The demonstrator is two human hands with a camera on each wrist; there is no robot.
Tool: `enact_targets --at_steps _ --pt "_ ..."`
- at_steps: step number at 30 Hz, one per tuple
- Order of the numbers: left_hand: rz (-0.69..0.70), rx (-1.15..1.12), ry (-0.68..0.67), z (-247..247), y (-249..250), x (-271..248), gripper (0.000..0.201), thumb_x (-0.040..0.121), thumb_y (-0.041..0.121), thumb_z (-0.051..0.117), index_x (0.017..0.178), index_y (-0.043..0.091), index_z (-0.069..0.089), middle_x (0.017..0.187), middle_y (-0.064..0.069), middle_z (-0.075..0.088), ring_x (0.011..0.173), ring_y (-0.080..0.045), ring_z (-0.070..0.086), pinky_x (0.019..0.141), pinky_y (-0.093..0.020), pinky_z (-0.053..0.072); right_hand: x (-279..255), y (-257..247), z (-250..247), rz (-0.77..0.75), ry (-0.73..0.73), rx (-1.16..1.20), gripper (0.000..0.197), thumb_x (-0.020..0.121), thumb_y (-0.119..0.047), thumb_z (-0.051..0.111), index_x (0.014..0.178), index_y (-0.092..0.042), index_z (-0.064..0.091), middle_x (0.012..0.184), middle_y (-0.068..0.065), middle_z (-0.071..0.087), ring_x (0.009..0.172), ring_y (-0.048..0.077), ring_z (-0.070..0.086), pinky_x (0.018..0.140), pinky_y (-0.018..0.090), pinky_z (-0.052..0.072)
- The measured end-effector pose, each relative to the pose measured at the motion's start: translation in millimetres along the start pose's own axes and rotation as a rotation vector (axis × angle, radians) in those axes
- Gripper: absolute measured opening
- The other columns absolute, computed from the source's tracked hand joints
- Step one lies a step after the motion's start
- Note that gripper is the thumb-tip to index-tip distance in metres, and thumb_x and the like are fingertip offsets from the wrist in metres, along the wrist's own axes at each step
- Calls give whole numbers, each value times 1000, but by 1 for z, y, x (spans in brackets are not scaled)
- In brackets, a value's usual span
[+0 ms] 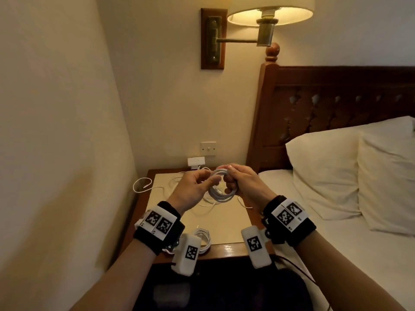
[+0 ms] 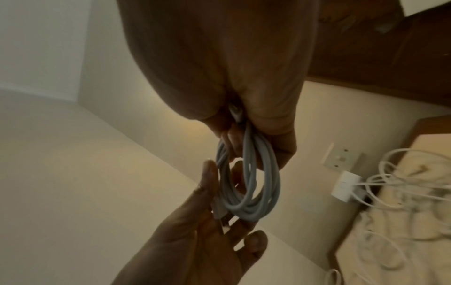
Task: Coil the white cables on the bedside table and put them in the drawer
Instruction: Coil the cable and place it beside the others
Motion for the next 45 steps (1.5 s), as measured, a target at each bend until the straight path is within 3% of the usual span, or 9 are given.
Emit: enact_targets --at_steps 5,10,16,20,24,28,31,39,45 --pt "-126 -20 44 23 -48 -19 19 84 22 74 100 10 75 79 -4 73 60 -8 59 51 -27 48 -16 55 -10 152 25 76 35 107 -17 29 111 -2 60 66 0 38 54 9 34 54 22 38" --pt "-231 -95 3 52 -77 -28 8 88 14 69 88 8 75 69 -5 68 52 -14 54 49 -24 45 -31 88 -24 251 63 29 35 107 -22 31 113 -6 61 73 3 51 61 12 45 59 24 45" --pt "-484 -124 153 77 -134 -32 27 88 19 70 65 5 70 49 -3 59 41 -16 53 58 -31 50 -65 142 -84 275 418 -367 37 102 -42 39 133 -24 45 125 -1 54 114 19 54 102 45 46" --pt "-615 -74 241 97 -169 -37 29 88 22 69 68 1 70 46 -2 58 39 -13 56 55 -25 52 -133 197 -99 353 324 -510 26 92 -20 64 117 -21 60 116 1 60 98 9 60 90 26 50" --pt "-667 92 196 106 -187 -33 33 88 28 69 64 4 69 58 -9 63 58 -22 60 62 -27 48 -196 240 -104 506 218 -656 24 85 -17 73 90 -37 60 102 -1 61 80 0 58 75 7 41" --pt "-705 315 103 109 -188 -25 39 87 35 67 62 5 62 59 -13 64 56 -26 60 54 -29 48 -216 252 -111 461 274 -685 34 79 -6 77 83 -37 64 91 1 63 72 -4 58 68 9 43" --pt "-681 437 68 110 -183 -17 36 87 33 68 67 4 60 75 -16 68 72 -30 68 43 -27 38 -216 256 -110 456 283 -692 30 78 -5 77 82 -34 68 89 2 61 69 0 58 67 11 44" --pt "-677 645 4 108 -180 -7 35 87 27 69 68 6 48 97 -14 66 89 -33 64 61 -33 42 -211 260 -106 452 258 -715 24 81 -10 75 85 -33 69 93 -2 57 73 -2 55 69 11 43" --pt "-669 661 49 91 -166 4 27 86 23 68 72 6 52 87 -11 60 81 -32 61 60 -32 45 -211 262 -108 444 244 -705 23 81 -9 74 86 -31 69 94 -1 57 71 0 55 69 9 42"
Point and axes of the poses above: each hand's wrist, its own x-axis towards the middle knuckle, its own z-axis out of the palm, y = z × x, the point moved 6 cm from there along x, towards the middle knuckle
